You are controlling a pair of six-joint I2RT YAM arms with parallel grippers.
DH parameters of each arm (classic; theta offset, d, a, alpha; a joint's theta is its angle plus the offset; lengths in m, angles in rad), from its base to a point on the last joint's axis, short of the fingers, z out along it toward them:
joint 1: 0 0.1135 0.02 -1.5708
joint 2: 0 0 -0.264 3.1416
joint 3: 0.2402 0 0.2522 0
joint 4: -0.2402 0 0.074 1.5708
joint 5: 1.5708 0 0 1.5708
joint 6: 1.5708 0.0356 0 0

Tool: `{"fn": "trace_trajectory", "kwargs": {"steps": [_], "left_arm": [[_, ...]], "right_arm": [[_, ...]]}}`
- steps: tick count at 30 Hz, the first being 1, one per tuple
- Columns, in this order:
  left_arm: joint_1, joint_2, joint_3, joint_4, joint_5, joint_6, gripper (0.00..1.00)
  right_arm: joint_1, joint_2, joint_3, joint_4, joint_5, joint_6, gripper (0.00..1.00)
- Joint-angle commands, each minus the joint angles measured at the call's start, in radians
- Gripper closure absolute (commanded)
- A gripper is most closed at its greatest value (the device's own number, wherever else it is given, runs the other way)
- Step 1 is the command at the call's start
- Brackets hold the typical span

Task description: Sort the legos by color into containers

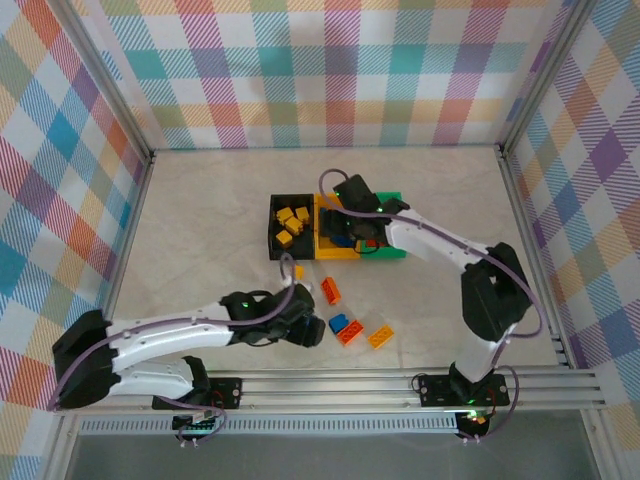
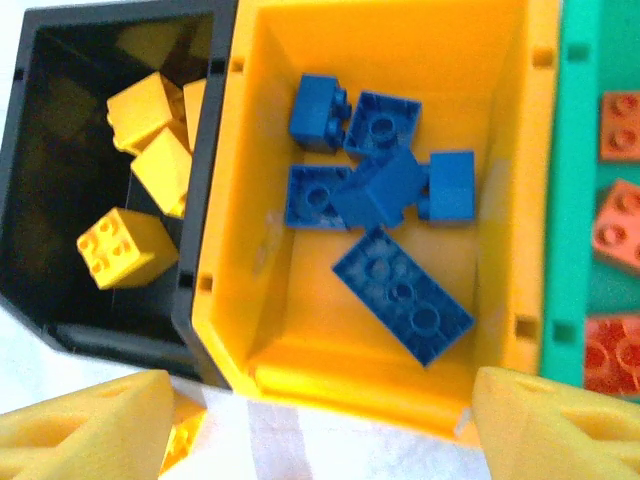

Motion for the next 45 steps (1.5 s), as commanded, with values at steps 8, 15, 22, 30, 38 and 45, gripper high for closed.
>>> {"fn": "trace_trajectory", "kwargs": {"steps": [8, 15, 22, 30, 38, 45], "left_arm": [[-0.051, 0.195, 0.036, 0.056, -0.117, 0.014, 0.17], [-0.011, 0.322, 0.106, 0.064, -0.173, 0.093, 0.24], [-0.001, 0.375, 0.12, 0.085, -0.168, 0.113, 0.46], [-0.001, 0.28, 0.125, 0.016, -0.172, 0.09, 0.64], [0.124, 0.122, 0.252, -0.047, -0.154, 0.13, 0.65], [0.291, 0.324, 0.562, -0.006, -0.047, 0.243, 0.65]], "right_arm": [[0.006, -0.18, -0.221, 0.066, 0.003, 0.045, 0.21], [0.006, -0.221, -0.259, 0.071, 0.008, 0.052, 0.21], [0.005, -0.252, -0.278, 0.063, 0.024, 0.046, 0.21], [0.005, -0.295, -0.305, 0.043, 0.023, 0.058, 0.21], [0.005, -0.407, -0.421, 0.02, 0.041, 0.087, 0.21], [0.005, -0.475, -0.511, -0.014, 0.022, 0.101, 0.21]]}}
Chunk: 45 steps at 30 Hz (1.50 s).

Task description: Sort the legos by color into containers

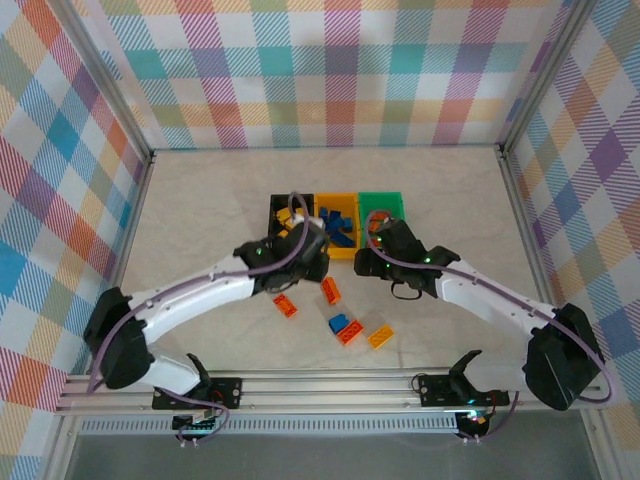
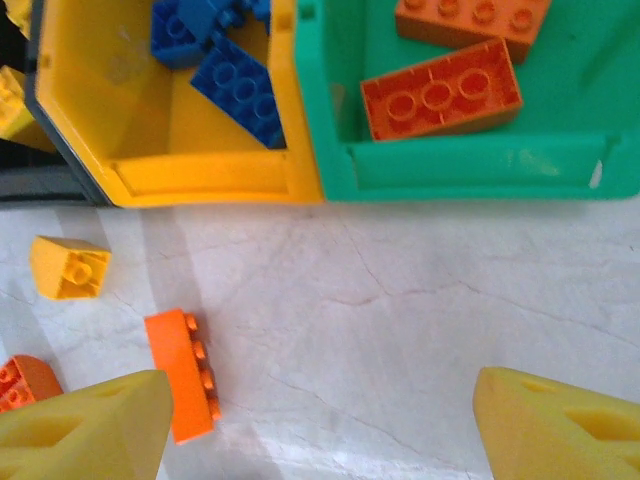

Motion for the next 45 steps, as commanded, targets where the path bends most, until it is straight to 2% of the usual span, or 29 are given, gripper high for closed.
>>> {"fn": "trace_trajectory", "kwargs": {"steps": [1, 6, 10, 13, 17, 22, 24, 29, 35, 45], "left_arm": [[0.066, 0.151, 0.168, 0.004, 0.068, 0.088, 0.66], [0.144, 0.378, 0.38, -0.022, 0.112, 0.106, 0.68], [0.16, 0.524, 0.533, -0.072, 0.109, 0.123, 0.65], [0.161, 0.602, 0.614, -0.111, 0.104, 0.125, 0.55], [0.163, 0.608, 0.671, -0.115, 0.109, 0.114, 0.37], [0.161, 0.471, 0.631, -0.069, 0.185, 0.082, 0.18], [0.161, 0.378, 0.553, -0.031, 0.215, 0.059, 0.0], [0.16, 0.08, 0.306, 0.051, 0.205, 0.006, 0.0], [0.161, -0.225, 0.042, 0.007, 0.108, -0.05, 0.0], [0.162, -0.463, -0.13, -0.154, -0.099, -0.132, 0.0]], "right_arm": [[0.005, -0.031, -0.036, -0.037, -0.007, 0.017, 0.21], [0.006, -0.073, -0.089, -0.031, -0.055, 0.002, 0.2], [0.008, -0.083, -0.125, 0.018, -0.173, -0.054, 0.2], [0.028, -0.074, -0.142, 0.037, -0.222, -0.08, 0.2], [0.077, -0.07, -0.158, 0.045, -0.234, -0.091, 0.19], [0.17, -0.034, -0.157, 0.074, -0.23, -0.126, 0.15], [0.204, 0.0, -0.139, 0.068, -0.207, -0.129, 0.15], [0.261, 0.097, -0.091, 0.063, -0.156, -0.143, 0.15], [0.326, 0.212, -0.008, 0.041, -0.107, -0.174, 0.16], [0.393, 0.366, 0.05, -0.006, -0.05, -0.142, 0.25]]}}
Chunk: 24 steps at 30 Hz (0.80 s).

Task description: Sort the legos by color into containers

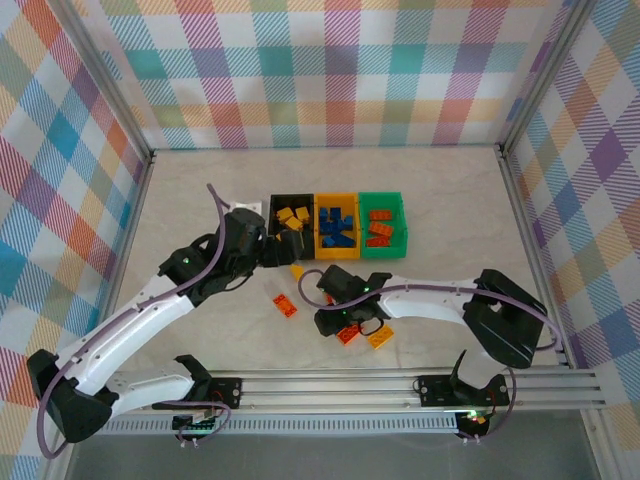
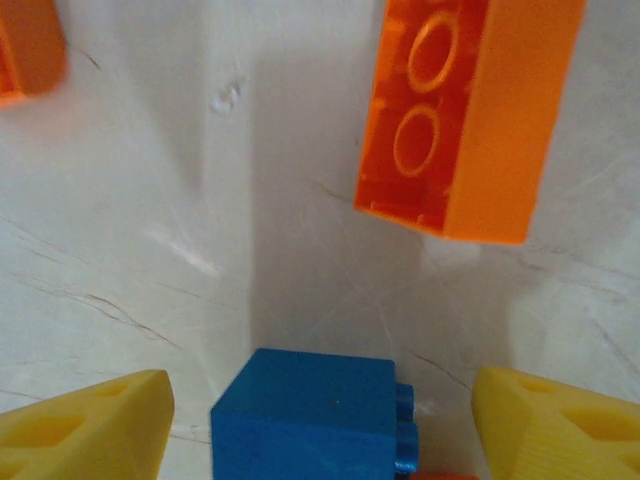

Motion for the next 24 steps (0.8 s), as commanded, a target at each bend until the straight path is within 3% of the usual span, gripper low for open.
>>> {"fn": "trace_trajectory", "kwargs": {"steps": [1, 11, 17, 24], "left_arm": [[0.001, -0.087, -0.036, -0.055, -0.106, -0.05, 0.0], [0.002, -0.174, -0.085, -0.057, -0.134, -0.077, 0.0], [0.001, -0.178, -0.097, -0.092, -0.149, -0.088, 0.0], [0.002, -0.206, -0.178, -0.051, -0.131, -0.12, 0.0]], "right_arm": [[0.021, 0.031, 0.03, -0.048, 0.044, 0.011, 0.27], [0.023, -0.019, 0.022, -0.008, 0.058, 0.024, 0.59], [0.003, -0.14, 0.083, -0.04, 0.111, -0.004, 0.62], [-0.177, -0.106, 0.266, -0.019, 0.121, -0.045, 0.61]]}}
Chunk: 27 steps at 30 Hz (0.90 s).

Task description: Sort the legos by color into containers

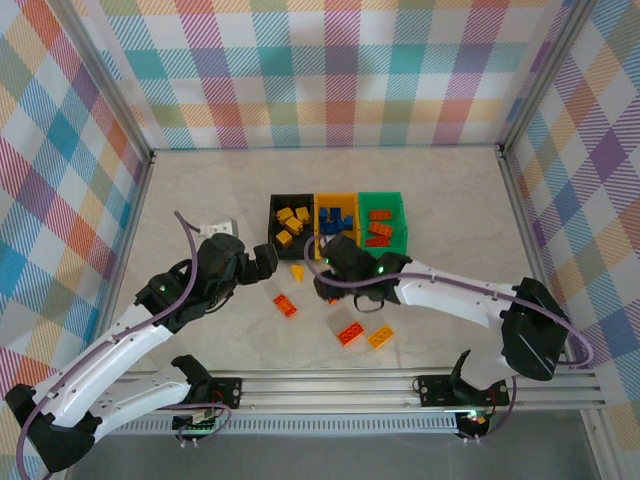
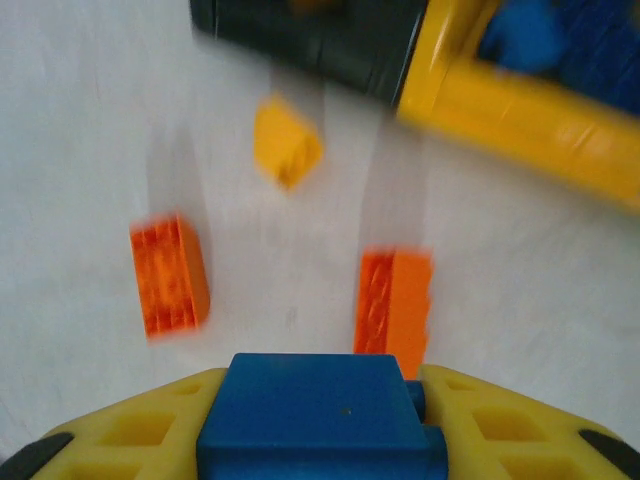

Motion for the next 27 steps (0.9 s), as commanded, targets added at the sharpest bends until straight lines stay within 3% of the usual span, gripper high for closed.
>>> {"fn": "trace_trajectory", "kwargs": {"steps": [1, 11, 16, 18, 20, 27], "left_arm": [[0.001, -0.013, -0.035, 0.009, -0.007, -0.028, 0.0], [0.001, -0.046, -0.131, 0.024, 0.044, -0.069, 0.0], [0.001, -0.079, -0.187, 0.05, 0.083, -0.083, 0.0], [0.001, -0.068, -0.184, 0.023, 0.075, -0.072, 0.0], [0.001, -0.065, -0.18, 0.007, 0.064, -0.067, 0.0], [0.002, -0.066, -0.192, 0.009, 0.041, -0.058, 0.0]], "right_arm": [[-0.1, 0.056, 0.092, 0.018, 0.017, -0.027, 0.61], [-0.259, 0.402, 0.425, -0.049, 0.038, -0.026, 0.58], [-0.282, 0.464, 0.497, -0.085, 0.012, -0.007, 0.43], [-0.281, 0.451, 0.506, -0.098, -0.001, -0.006, 0.29], [-0.275, 0.406, 0.478, -0.092, -0.017, -0.007, 0.23], [-0.164, 0.196, 0.189, -0.072, -0.05, 0.042, 0.17]]}}
